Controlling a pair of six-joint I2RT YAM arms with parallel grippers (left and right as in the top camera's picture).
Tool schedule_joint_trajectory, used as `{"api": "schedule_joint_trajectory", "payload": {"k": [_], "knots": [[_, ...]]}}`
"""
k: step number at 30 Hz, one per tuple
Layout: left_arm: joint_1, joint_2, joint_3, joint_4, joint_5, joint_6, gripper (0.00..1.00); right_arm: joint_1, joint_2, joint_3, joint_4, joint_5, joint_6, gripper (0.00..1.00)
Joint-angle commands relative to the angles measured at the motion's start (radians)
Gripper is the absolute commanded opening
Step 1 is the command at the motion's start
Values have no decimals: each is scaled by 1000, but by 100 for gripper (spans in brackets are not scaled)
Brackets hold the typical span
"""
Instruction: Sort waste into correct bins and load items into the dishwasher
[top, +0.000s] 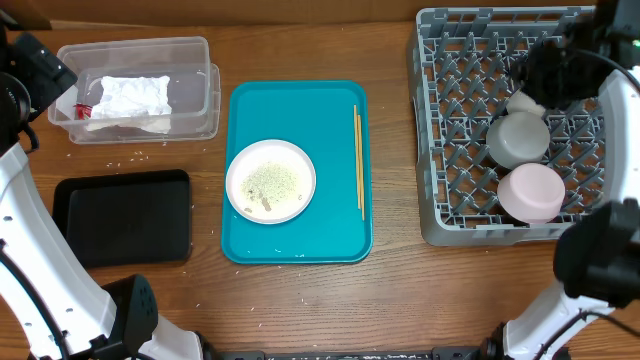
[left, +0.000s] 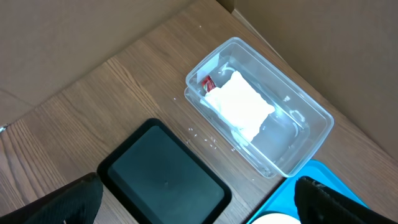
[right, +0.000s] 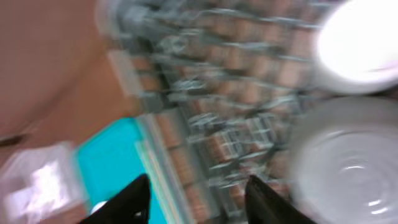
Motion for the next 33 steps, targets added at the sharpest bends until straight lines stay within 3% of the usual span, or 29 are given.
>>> {"api": "schedule_joint_trajectory", "payload": {"k": [1,6,9,11,12,17,20,27,33], "knots": [[6,-2,4,0,-14,8,100,95,-63,31,-24,-118,-53,54],[6,-2,4,0,-14,8,100,320,-55,1,-71,123,-52,57],[6,-2,4,0,-14,8,100,474,-34,-3,-93,304,-51,66],[6,-2,4,0,-14,8,100,563,-10,-5,-93,389,-51,82],[6,-2,4,0,-14,8,100,621,11,-5,-89,446,-53,100],[6,-2,4,0,-14,8,100,743,84,-5,-37,569,-56,100],[6,-2,4,0,-14,8,100,771,138,-5,10,573,-43,88],[6,-2,4,0,-14,8,100,774,260,-5,44,562,52,43],[6,-2,4,0,-14,8,100,774,329,-5,62,555,58,33]]}}
